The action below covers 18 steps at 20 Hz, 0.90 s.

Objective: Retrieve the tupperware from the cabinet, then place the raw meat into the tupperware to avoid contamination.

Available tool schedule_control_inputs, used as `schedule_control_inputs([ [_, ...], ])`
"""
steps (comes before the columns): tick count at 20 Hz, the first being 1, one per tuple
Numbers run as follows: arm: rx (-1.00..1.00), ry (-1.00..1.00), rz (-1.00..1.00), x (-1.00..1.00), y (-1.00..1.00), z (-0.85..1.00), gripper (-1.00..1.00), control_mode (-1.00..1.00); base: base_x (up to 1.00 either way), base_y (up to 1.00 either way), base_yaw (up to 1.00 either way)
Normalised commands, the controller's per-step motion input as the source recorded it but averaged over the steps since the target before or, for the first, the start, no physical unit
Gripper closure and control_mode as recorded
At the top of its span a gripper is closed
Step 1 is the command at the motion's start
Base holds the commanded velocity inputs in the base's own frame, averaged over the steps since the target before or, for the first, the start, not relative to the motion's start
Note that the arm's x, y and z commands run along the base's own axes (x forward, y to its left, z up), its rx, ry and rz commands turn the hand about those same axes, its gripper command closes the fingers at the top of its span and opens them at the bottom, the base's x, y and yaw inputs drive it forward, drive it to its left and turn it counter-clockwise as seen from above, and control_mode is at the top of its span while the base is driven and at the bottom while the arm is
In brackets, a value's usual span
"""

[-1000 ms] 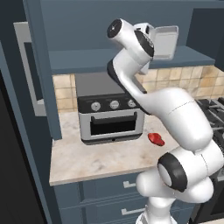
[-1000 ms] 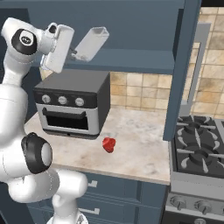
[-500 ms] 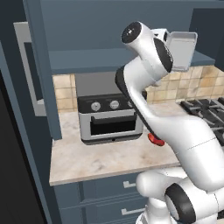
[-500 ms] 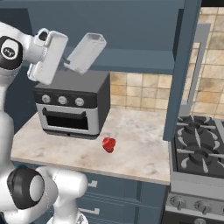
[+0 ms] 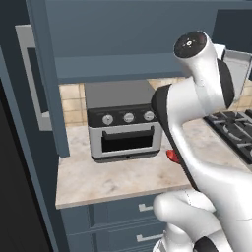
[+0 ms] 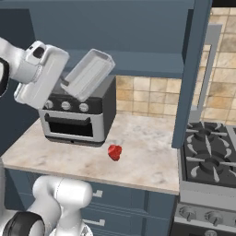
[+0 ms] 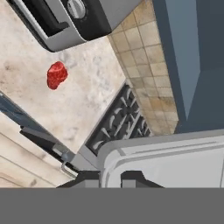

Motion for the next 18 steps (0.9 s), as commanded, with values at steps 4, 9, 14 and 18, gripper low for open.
schedule_control_inputs([
  [4,0.12,0.0,-0.01,-0.79,-0.14,-0.09,1.0,-1.0,0.0,0.0,0.0],
  [9,0.13,0.03,-0.01,-0.3,-0.13,-0.32,1.0,-1.0,0.0,0.0,0.0],
  [14,0.18,0.19,-0.05,0.01,-0.61,-0.63,1.0,-1.0,0.0,0.0,0.0],
  [18,0.13,0.23,-0.04,0.15,-0.6,-0.64,1.0,-1.0,0.0,0.0,0.0],
])
